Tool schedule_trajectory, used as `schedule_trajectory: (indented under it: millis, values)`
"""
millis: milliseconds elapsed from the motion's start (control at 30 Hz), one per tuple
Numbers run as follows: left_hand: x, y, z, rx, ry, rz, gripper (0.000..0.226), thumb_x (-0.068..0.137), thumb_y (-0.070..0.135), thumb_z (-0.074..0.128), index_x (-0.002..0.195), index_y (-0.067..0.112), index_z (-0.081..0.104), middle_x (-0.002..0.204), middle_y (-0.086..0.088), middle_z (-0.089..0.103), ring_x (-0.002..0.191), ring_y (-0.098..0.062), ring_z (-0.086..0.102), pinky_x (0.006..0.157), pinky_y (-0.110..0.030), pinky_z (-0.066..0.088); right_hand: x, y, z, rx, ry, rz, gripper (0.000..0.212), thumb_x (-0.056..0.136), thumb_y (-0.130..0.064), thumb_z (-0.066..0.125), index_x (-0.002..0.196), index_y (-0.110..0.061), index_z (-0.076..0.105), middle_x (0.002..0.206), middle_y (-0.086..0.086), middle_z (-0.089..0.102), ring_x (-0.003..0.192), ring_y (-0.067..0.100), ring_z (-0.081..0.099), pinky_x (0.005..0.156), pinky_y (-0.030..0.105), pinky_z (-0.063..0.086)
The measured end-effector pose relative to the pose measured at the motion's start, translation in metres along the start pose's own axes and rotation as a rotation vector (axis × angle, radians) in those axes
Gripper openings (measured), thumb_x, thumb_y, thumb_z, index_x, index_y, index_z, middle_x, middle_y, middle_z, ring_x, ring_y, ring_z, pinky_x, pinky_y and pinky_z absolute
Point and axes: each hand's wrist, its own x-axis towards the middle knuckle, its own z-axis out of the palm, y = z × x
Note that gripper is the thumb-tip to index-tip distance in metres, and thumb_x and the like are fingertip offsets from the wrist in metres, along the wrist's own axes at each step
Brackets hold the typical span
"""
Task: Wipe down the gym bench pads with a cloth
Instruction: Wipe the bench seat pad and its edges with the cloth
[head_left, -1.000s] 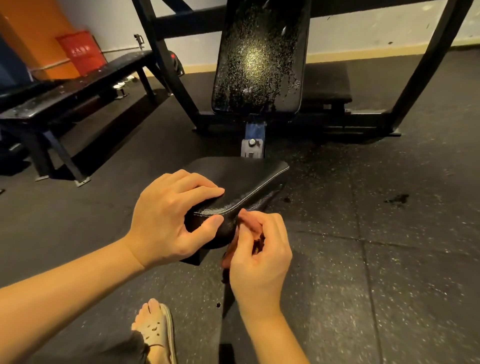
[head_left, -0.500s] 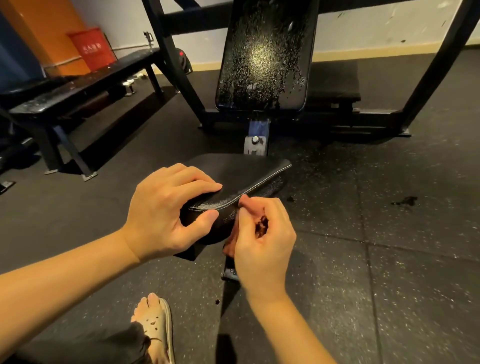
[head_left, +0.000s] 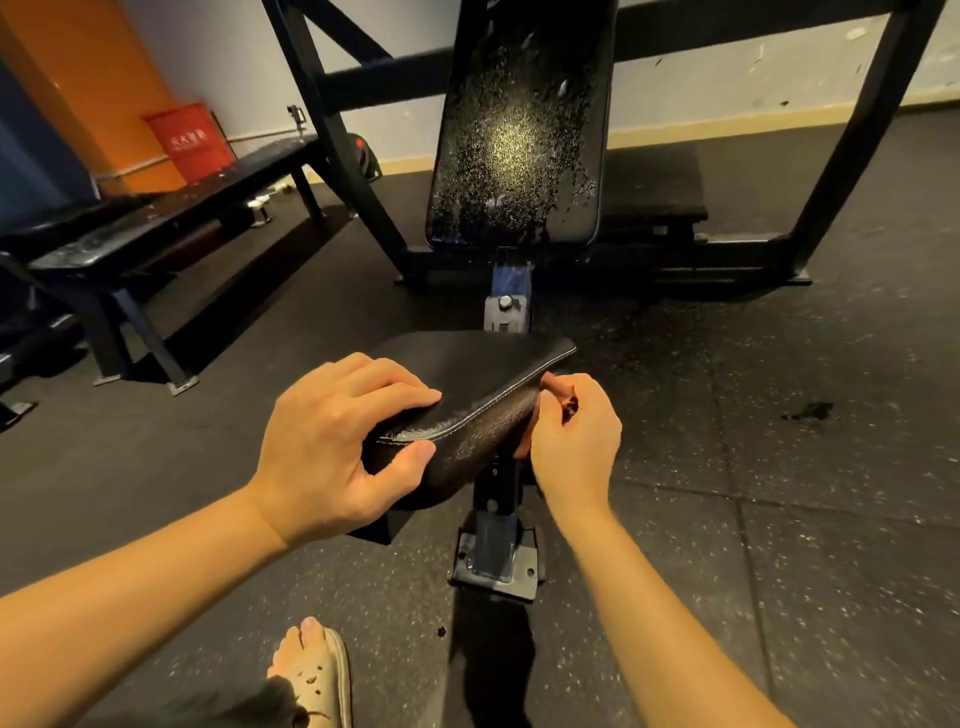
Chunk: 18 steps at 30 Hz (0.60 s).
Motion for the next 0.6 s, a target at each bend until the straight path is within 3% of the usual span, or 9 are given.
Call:
schedule_trajectory:
  millis: [133,233,367,467,533,600]
  values:
    - [0.000,-0.001,0.001,-0.021,-0.005,0.000,0.045,0.090,0.049,0.051,0.109,0.016,0.077,0.108,0.005,0.071,0.094,-0.017,0.064,0.075,-0.043,0.051,-0.074,-0.047,-0.012,0.110,-0.078,-0.327,0.009,0.093,-0.004,0.062,0.097,-0.010,0.068,0.092,-0.005,0.061,0.086,0.008,0.060,0.073,0.017,0.046]
    - [0.001,-0.001,0.000,-0.029,-0.011,0.001,0.045,0.089,0.048,0.052,0.109,0.015,0.077,0.108,0.004,0.071,0.095,-0.017,0.064,0.076,-0.043,0.051,-0.076,-0.051,-0.010,0.097,-0.107,-0.533,0.012,0.092,-0.004,0.056,0.097,-0.004,0.067,0.090,-0.001,0.058,0.081,0.015,0.055,0.071,0.026,0.046]
    - [0.001,0.001,0.000,-0.015,-0.010,-0.008,0.043,0.088,0.046,0.052,0.108,0.016,0.077,0.108,0.004,0.071,0.095,-0.016,0.063,0.077,-0.040,0.052,-0.011,-0.004,0.003,0.068,0.033,-0.259,0.021,0.096,-0.009,0.053,0.102,-0.027,0.062,0.097,-0.013,0.056,0.088,0.016,0.061,0.068,0.047,0.057]
    - [0.001,0.002,-0.001,0.006,-0.014,-0.014,0.043,0.087,0.046,0.053,0.109,0.018,0.077,0.108,0.005,0.071,0.095,-0.016,0.063,0.075,-0.041,0.052,0.035,0.023,0.001,-0.062,0.037,-0.018,0.019,0.099,-0.012,0.052,0.097,-0.029,0.060,0.099,-0.008,0.061,0.092,0.014,0.062,0.084,0.050,0.056]
    - [0.001,0.002,-0.001,0.009,-0.013,-0.009,0.041,0.087,0.045,0.054,0.109,0.018,0.076,0.108,0.005,0.071,0.094,-0.017,0.063,0.075,-0.041,0.052,0.036,0.023,0.002,-0.087,0.033,0.031,0.015,0.099,-0.015,0.052,0.095,-0.027,0.060,0.096,-0.004,0.064,0.088,0.018,0.064,0.083,0.050,0.055]
    - [0.000,0.002,-0.001,0.011,-0.008,-0.008,0.041,0.087,0.045,0.054,0.109,0.018,0.076,0.108,0.005,0.071,0.093,-0.017,0.063,0.074,-0.041,0.051,0.008,0.005,0.003,-0.055,0.010,-0.042,0.013,0.097,-0.017,0.052,0.094,-0.027,0.059,0.091,-0.005,0.062,0.081,0.019,0.065,0.075,0.051,0.056]
